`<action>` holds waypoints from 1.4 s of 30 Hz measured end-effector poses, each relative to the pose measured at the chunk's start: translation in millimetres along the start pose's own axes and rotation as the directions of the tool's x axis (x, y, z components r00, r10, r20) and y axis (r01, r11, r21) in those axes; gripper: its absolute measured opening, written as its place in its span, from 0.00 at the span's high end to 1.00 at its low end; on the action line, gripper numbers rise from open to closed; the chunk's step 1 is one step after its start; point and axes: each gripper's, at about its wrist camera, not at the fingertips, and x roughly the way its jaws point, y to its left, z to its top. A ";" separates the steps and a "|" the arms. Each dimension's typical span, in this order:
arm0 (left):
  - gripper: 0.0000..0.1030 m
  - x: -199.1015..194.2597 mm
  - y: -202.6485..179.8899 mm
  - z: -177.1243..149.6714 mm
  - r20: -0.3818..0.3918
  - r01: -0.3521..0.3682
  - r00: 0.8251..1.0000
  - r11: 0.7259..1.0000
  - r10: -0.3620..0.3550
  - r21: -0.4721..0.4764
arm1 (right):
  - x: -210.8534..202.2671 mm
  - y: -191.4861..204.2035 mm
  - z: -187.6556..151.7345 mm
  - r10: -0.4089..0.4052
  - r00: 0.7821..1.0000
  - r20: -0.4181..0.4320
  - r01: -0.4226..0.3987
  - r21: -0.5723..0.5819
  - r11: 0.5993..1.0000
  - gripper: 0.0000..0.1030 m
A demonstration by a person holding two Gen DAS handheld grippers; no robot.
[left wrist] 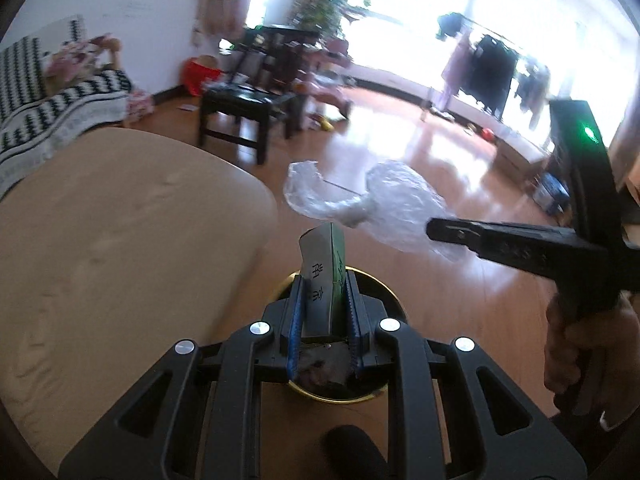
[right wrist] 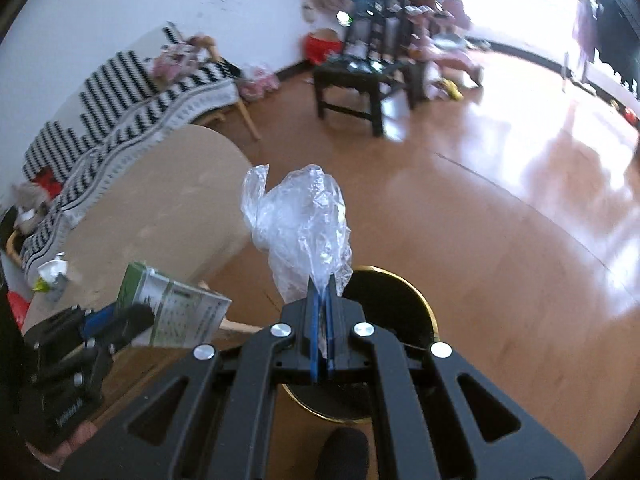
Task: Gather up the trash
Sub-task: 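Carry the box and plastic bag over the bin and open both tools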
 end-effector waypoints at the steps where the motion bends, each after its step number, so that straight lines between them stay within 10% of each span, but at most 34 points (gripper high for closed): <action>1: 0.82 7.0 -3.7 -1.8 -0.014 0.015 1.000 1.000 -0.015 0.003 | 3.1 -6.1 -1.8 -0.010 1.000 -0.016 0.010 0.012 1.000 0.96; 26: 0.80 73.2 -16.7 -15.7 -0.135 0.037 0.990 0.999 -0.041 -0.038 | 29.5 -16.3 -12.5 -0.056 0.988 -0.144 0.063 0.045 0.997 0.96; 32: 0.40 72.8 -18.0 -15.9 -0.131 0.009 0.991 1.000 -0.012 -0.026 | 29.4 -21.6 -11.9 -0.046 0.989 -0.139 0.057 0.076 0.995 0.95; 35: 0.34 72.0 -18.8 -15.7 -0.129 0.012 0.992 1.000 -0.015 -0.020 | 27.3 -22.5 -11.7 -0.043 0.991 -0.129 0.055 0.085 0.995 0.56; 36: 0.32 71.9 -19.1 -15.8 -0.127 0.009 0.992 1.000 -0.011 -0.020 | 26.2 -22.1 -11.7 -0.041 0.992 -0.123 0.051 0.084 0.995 0.25; 42: 0.31 71.9 -19.7 -15.4 -0.129 0.006 0.992 1.000 -0.009 -0.026 | 18.7 -13.0 -11.0 -0.044 0.996 -0.084 0.049 0.065 0.997 0.23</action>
